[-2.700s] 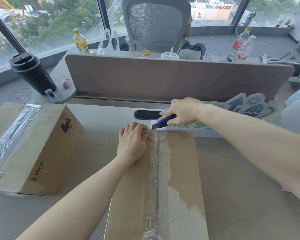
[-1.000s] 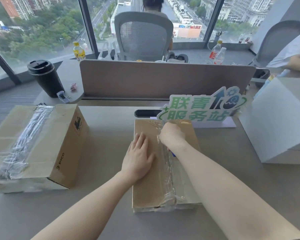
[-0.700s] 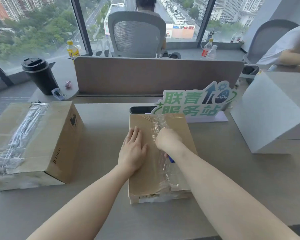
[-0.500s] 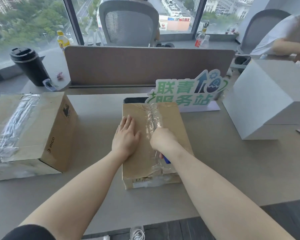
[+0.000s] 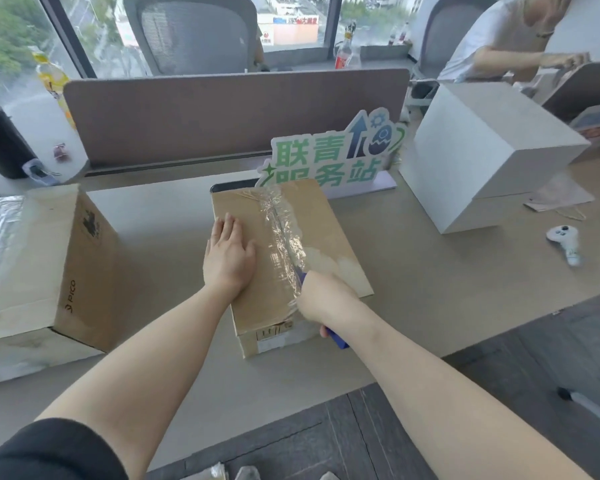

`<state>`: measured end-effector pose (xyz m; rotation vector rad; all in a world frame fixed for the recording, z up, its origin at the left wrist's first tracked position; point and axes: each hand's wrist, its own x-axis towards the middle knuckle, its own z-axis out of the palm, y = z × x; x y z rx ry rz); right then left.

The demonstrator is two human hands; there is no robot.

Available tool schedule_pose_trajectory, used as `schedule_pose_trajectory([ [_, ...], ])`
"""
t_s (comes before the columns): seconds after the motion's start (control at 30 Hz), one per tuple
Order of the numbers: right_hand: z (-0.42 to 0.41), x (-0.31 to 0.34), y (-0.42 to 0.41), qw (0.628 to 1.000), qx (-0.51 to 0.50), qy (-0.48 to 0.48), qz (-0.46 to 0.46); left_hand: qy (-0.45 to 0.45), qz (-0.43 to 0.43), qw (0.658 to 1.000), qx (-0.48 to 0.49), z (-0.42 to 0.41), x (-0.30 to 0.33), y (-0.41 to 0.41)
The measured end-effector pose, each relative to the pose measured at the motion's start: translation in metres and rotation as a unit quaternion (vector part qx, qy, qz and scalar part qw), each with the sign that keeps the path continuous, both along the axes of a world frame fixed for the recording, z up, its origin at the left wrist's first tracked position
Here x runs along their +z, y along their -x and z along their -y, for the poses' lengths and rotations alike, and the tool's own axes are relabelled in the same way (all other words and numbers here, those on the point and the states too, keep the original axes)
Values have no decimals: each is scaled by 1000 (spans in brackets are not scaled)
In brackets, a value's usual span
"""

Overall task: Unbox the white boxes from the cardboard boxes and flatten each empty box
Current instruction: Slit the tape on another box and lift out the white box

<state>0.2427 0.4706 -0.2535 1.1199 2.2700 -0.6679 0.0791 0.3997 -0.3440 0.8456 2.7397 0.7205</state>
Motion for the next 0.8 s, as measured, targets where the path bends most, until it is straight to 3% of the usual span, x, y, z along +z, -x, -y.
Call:
schedule_pose_trajectory([
  [0.5, 48, -5, -64, 997, -3, -73, -22, -6, 10, 1000, -14, 3, 0, 2],
  [0.7, 53, -6, -88, 999, -34, -23, -2, -3, 11, 1000, -21, 3, 3, 1],
  [0.8, 53, -18, -110, 979, -161, 13, -121, -6, 16, 999, -49, 8, 3, 0],
])
